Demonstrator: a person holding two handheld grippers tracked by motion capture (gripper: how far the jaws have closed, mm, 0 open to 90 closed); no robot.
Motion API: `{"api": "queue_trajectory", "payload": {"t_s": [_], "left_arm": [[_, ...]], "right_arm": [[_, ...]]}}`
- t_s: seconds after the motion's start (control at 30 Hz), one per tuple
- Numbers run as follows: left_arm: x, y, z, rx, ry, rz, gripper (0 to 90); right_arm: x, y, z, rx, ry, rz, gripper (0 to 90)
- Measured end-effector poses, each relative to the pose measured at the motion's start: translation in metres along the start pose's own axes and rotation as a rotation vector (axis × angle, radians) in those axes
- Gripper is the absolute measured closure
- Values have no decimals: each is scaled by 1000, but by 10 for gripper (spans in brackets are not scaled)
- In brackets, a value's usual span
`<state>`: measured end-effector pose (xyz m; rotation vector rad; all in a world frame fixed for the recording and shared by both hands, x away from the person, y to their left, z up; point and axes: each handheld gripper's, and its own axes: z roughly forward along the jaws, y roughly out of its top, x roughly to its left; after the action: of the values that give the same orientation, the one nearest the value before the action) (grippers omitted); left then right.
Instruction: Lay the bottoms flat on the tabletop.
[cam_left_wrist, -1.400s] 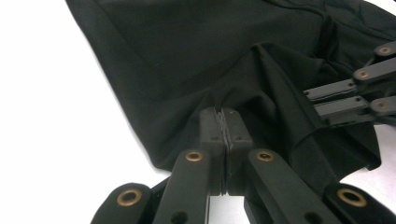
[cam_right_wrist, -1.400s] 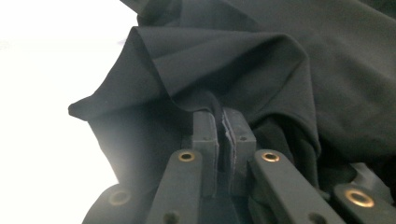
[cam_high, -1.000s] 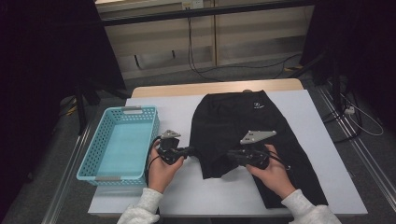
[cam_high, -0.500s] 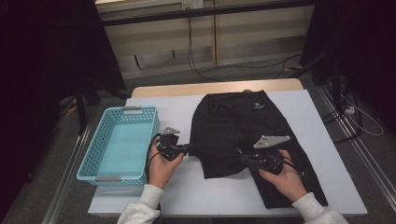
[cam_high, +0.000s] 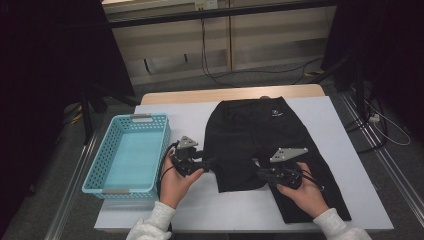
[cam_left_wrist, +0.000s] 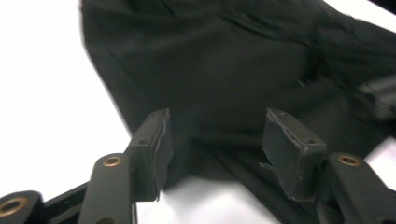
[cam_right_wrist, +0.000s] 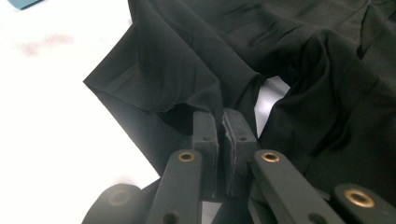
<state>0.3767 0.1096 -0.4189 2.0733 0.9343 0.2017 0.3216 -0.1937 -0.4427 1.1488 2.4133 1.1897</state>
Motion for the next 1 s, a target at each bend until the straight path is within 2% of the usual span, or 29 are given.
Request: {"api": "queue_trajectory", "payload": {"t_s": [0.17, 0.3, 0.43, 0.53, 0.63, 0.67, 0.7, 0.77, 0.83, 0.93, 1.0], "left_arm": [[-16, -16, 10, 97, -31, 46, 522], [-20, -19, 20, 118, -35, 83, 579], [-21, -23, 30, 127, -4, 116, 582], [-25, -21, 30, 142, 34, 138, 656], [-29, -19, 31, 162, 33, 125, 743], [-31, -19, 31, 167, 47, 117, 775], [-31, -18, 31, 173, 26, 114, 809], [-33, -18, 31, 188, 22, 106, 881], [-33, -17, 30, 201, 11, 99, 891], [-31, -16, 25, 229, -17, 63, 894], [-29, -14, 17, 224, -52, 49, 895]], "right_arm": [[0, 0, -2, -10, -1, -2, 849], [1, 0, 0, -4, 0, -6, 847], [3, 0, 0, 0, 3, -13, 847], [3, 0, 1, 4, 0, -16, 846], [3, -1, 2, 8, 2, -16, 847], [3, -1, 2, 11, 2, -16, 846], [3, -1, 2, 12, 2, -16, 847], [4, -1, 2, 11, 1, -22, 846], [4, -1, 2, 10, 1, -25, 847], [4, -1, 1, 10, 1, -23, 845], [4, -1, 0, 5, 3, -24, 844]]}}
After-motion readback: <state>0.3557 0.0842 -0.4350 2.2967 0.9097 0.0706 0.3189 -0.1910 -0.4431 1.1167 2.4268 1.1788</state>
